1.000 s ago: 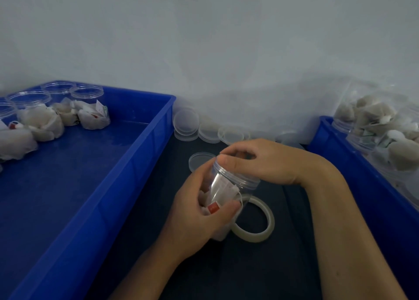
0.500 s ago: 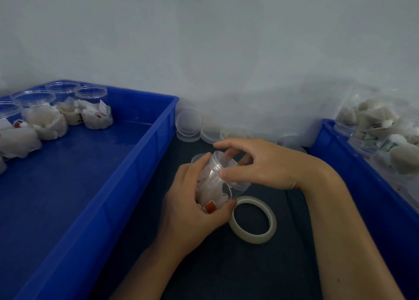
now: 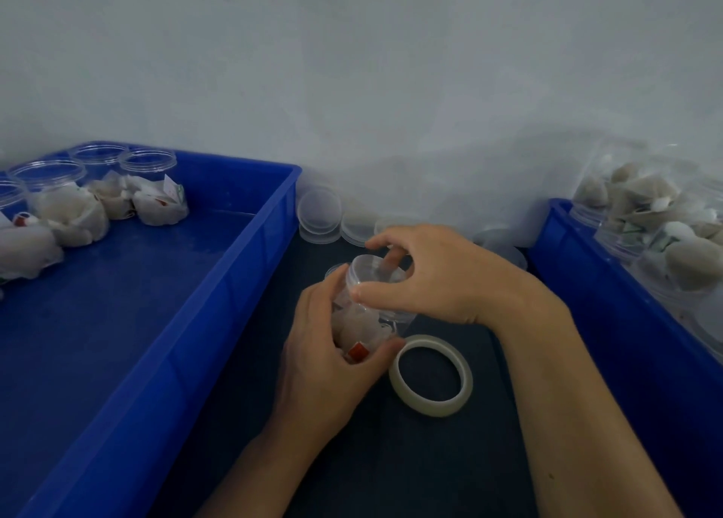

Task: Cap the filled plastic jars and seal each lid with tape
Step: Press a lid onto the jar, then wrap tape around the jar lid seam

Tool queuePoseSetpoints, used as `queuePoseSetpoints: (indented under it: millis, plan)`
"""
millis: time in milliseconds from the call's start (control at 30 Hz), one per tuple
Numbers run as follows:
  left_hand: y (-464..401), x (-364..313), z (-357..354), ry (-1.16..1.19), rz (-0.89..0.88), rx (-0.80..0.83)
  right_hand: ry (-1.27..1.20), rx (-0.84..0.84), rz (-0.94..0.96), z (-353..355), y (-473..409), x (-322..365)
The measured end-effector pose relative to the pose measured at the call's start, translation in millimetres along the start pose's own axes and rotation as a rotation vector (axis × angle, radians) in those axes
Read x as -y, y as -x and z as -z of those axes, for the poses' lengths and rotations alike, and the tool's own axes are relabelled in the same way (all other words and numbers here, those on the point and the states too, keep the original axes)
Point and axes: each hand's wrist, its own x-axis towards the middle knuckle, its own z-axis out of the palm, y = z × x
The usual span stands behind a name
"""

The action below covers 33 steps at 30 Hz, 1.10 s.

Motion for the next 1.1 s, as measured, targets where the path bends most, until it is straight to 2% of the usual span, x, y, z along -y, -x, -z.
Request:
queuePoseSetpoints:
  millis: [167,267,433,500,600,700,767,833,933,1033,1100]
  plan:
    - [-4,3,0,0.094,0.087,-0.075,-0.071,-0.080,0.024,-8,5,2]
    - [-8,3,2,0.120,0.138,-0.092,-0.144,-0.244,0.016,-13,15,0]
    - [-8,3,1,0.035,0.149,-0.046,-0.066,-0.465,-0.106,-41,44,-10]
    - [-7,0,4,-0.047,0.131,-0.044,-0.050,-0.446,-0.156,-61,60,-12]
    - [-4,-2,6,-0.162,0.099,-0.060,0.069,-0.312,-0.181,-94,80,-17]
    - [-2,-4,7,-0.184,0.080,-0.090,0.271,-0.220,-0.190,-112,85,-20]
    - [1,-7,8,-0.186,0.054,-0.136,0.298,-0.223,-0.183,-115,85,-22]
    - [2,-13,9,-0.224,-0.006,-0.220,0.263,-0.256,-0.191,-116,84,-25]
    - [4,-23,8,-0.290,-0.212,-0.345,0.113,-0.404,-0.227,-118,83,-32]
    - [7,-30,3,-0.247,-0.388,-0.282,-0.295,-0.580,-0.255,-115,83,-30]
    - [9,-35,-2,-0.185,-0.421,-0.176,-0.483,-0.675,-0.169,-113,85,-23]
